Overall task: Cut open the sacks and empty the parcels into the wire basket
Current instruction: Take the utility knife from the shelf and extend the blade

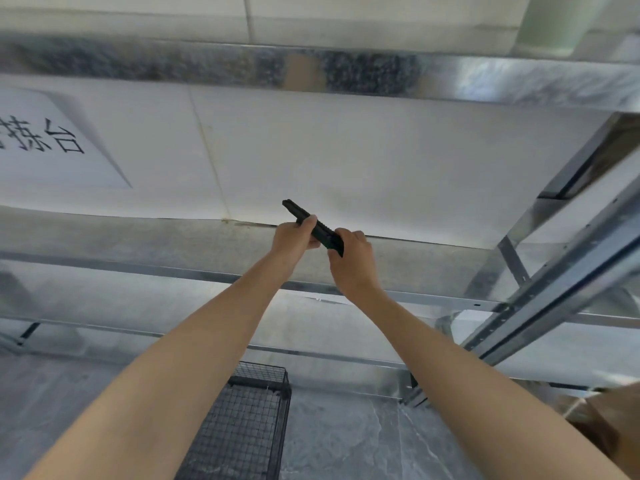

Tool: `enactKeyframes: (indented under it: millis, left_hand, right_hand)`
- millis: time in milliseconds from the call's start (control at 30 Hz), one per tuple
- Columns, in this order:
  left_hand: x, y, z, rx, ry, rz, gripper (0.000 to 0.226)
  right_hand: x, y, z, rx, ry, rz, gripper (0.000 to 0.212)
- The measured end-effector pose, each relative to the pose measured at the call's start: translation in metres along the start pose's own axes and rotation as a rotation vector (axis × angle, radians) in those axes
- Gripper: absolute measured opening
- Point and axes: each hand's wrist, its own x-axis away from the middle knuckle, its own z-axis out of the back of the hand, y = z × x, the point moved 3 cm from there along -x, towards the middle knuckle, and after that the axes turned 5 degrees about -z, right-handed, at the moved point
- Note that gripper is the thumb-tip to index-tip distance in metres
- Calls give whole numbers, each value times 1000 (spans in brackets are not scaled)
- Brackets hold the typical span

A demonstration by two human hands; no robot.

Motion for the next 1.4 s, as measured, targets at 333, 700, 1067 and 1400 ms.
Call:
enactKeyframes:
  millis: [333,700,1067,1400]
  left_hand:
    - [47,2,5,21,-30,0,15]
    - [140,-28,19,36,-141,-3,24]
    - [235,-48,60,87,-79,-15,16]
    - [279,-54,116,56,-93,-45,14]
  right_hand:
    - [50,0,20,-409,-144,-228,35]
    - [147,22,43,-890,-713,-405,18]
    - [240,1,39,-798,-647,-322,25]
    - [288,-42,12,-746,-460,-338,41]
